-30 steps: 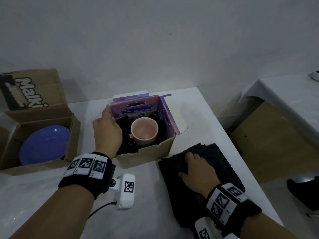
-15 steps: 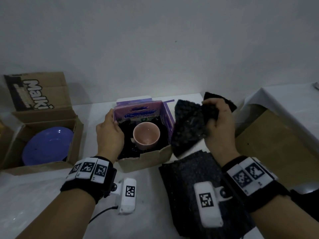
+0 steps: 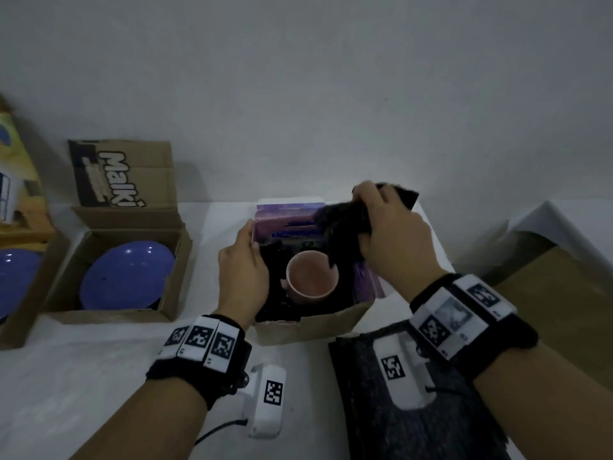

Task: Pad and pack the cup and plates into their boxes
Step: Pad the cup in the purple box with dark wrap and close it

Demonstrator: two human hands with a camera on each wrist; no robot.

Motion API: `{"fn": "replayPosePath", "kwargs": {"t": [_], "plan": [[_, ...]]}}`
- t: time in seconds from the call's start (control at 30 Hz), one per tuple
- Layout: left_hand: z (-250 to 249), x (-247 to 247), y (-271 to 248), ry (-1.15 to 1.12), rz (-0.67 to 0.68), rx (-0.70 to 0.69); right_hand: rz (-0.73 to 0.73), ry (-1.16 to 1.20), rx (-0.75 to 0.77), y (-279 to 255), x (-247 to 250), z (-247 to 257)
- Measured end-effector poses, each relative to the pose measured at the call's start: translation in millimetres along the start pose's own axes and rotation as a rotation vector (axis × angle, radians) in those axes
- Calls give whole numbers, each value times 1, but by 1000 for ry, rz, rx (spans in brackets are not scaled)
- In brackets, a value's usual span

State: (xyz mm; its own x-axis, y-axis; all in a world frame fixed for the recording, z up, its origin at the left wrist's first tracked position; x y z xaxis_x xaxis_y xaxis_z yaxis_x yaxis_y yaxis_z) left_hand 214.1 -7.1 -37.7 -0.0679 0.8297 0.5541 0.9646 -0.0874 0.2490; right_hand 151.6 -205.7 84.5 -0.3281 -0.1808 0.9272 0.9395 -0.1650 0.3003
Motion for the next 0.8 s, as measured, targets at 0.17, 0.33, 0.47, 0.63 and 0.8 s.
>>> {"fn": "replayPosePath", "kwargs": {"t": [0.17,0.33,0.47,0.63,0.8], "plan": [[2,1,1,-21,-19,-5,-96,253,-33,30,-11,32],[5,-2,-2,-50,13,78,318,-213,140,4,-92,62],[3,0,-5,-87,6,97,465,-552,266,-1,-99,74],[0,0,-5,-120,20,91,838,-543,266,0,-140,66],[3,-1,-5,-113,32,106,1035,-60,36,7,-163,49]]}}
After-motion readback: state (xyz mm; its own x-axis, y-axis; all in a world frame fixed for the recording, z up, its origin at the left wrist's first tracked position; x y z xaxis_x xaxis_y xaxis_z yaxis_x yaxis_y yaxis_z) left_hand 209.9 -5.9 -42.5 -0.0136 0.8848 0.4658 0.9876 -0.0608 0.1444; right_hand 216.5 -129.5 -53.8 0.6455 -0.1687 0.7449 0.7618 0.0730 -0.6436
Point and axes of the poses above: each hand's wrist, its own y-axis towards the middle knuckle, its own x-axis out of the back of the hand, z = x × y, the point moved 9 cm from there along y, towards the middle knuckle, and after that the axes turned 3 degrees about -x, right-handed, at the moved point
